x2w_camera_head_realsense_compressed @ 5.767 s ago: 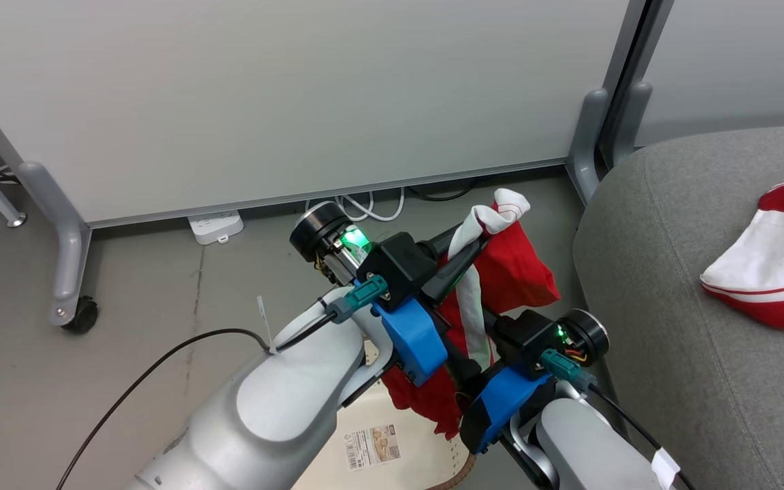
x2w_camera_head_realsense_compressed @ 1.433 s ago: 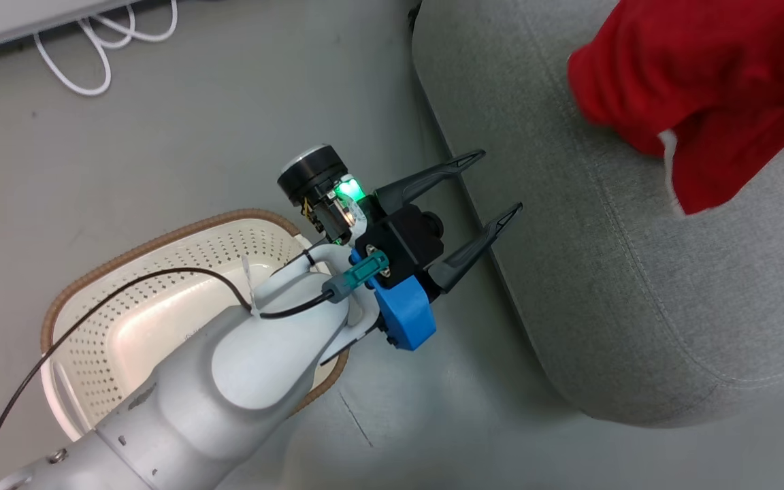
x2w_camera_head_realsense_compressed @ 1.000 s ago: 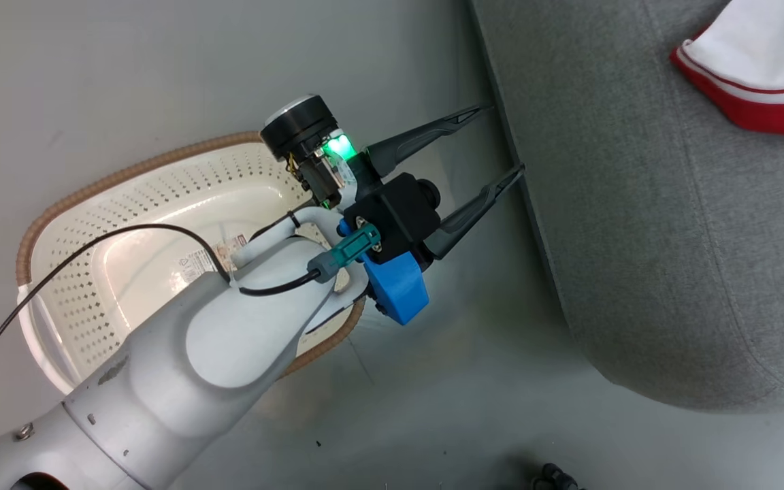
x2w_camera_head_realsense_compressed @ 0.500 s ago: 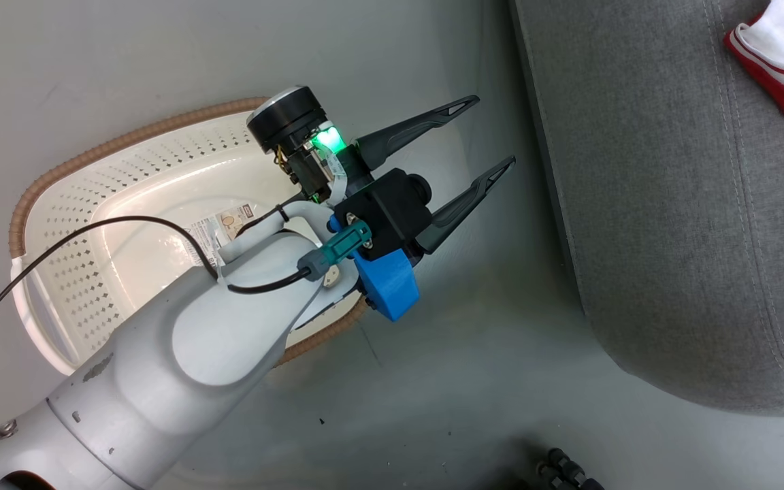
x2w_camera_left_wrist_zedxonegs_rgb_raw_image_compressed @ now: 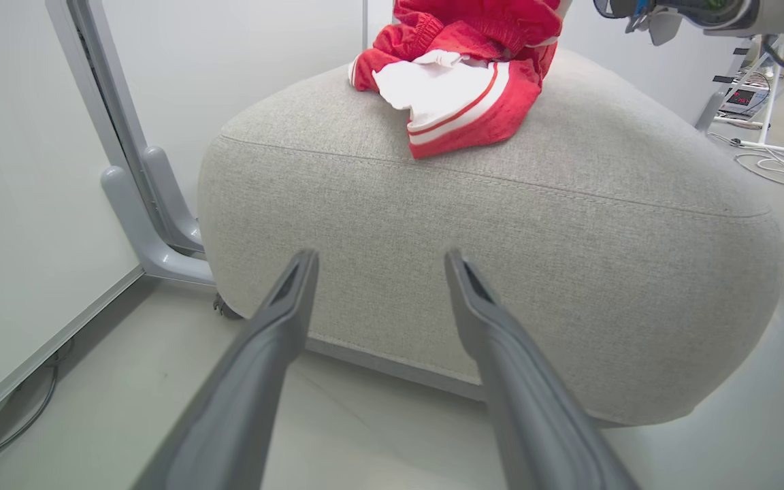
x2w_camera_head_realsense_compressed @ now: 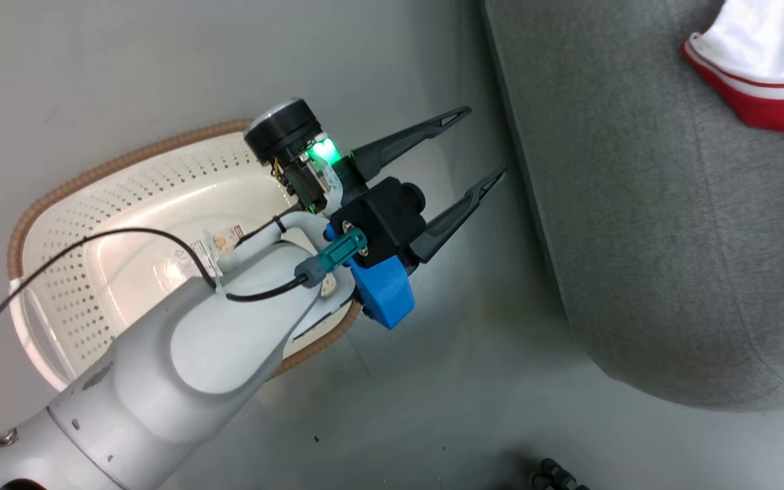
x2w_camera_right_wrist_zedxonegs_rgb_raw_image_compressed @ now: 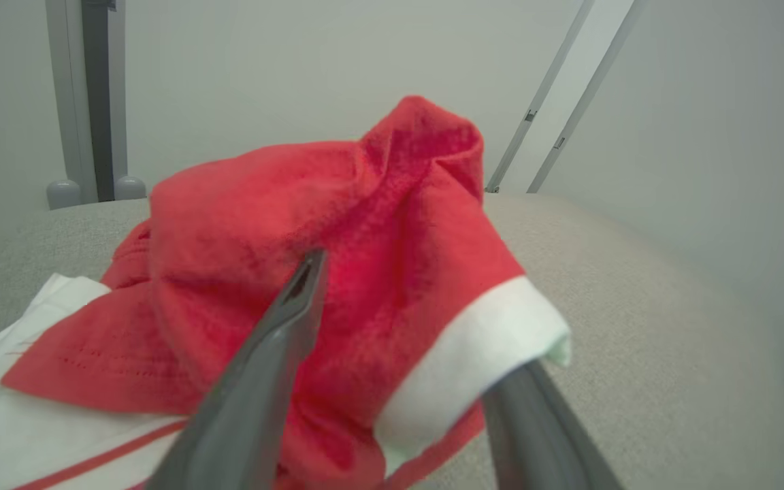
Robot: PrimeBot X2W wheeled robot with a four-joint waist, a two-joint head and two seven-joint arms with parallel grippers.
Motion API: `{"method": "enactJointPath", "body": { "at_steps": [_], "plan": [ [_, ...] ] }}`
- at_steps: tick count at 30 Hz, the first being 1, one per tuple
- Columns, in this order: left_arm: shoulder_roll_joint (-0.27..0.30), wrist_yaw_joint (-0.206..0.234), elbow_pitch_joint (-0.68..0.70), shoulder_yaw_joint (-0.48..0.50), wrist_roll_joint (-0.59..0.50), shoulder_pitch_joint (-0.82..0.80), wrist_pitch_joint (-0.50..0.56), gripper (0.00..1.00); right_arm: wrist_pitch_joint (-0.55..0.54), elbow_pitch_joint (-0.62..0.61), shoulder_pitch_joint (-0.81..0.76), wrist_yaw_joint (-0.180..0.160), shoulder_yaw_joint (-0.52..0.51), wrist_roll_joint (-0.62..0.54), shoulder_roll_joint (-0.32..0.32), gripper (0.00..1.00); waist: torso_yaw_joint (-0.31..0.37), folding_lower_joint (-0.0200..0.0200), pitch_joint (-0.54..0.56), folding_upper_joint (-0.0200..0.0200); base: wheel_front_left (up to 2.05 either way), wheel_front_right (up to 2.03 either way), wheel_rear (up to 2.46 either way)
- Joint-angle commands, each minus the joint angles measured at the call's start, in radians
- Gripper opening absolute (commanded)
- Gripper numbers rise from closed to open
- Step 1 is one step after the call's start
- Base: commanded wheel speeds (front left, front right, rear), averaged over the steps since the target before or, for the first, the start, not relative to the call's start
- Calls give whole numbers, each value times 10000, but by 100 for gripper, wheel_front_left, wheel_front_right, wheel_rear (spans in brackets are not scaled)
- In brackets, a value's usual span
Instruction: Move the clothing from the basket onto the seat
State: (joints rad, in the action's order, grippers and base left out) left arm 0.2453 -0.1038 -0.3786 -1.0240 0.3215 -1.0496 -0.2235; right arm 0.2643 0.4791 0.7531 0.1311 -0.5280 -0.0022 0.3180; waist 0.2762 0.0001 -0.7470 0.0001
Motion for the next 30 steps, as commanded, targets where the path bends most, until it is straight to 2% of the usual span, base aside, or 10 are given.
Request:
{"method": "enactJointPath", "body": {
  "at_steps": [1, 8, 15, 25, 30],
  "plan": [
    [22, 69, -21, -5, 52, 155, -79, 100, -2, -142, -315, -7, -86, -80, -152, 100, 97, -1, 287, -1, 0, 0, 0],
    [-246, 205, -255, 131, 360, 681, -328, 100, -2, -915, -2014, -7, -337, 69, -503, 100, 239, -1, 1430, -1, 0, 0, 0],
    [-409, 550, -402, 796, 775, 1594, -438, 100, -2, -2217, -3581, -7, 79, 11, -611, 100, 196, -1, 2956, -1, 0, 0, 0],
    [-468, 1165, 402, 2953, 711, 3541, -426, 100, -2, -3148, -4489, -7, 1916, 81, -451, 100, -676, -1, 4811, -1, 0, 0, 0],
    [-561, 1308, 715, 4175, 428, 4544, -421, 100, -2, -3212, -4718, -7, 2971, 113, -521, 100, -1308, -1, 5475, -1, 0, 0, 0]
  ]
}}
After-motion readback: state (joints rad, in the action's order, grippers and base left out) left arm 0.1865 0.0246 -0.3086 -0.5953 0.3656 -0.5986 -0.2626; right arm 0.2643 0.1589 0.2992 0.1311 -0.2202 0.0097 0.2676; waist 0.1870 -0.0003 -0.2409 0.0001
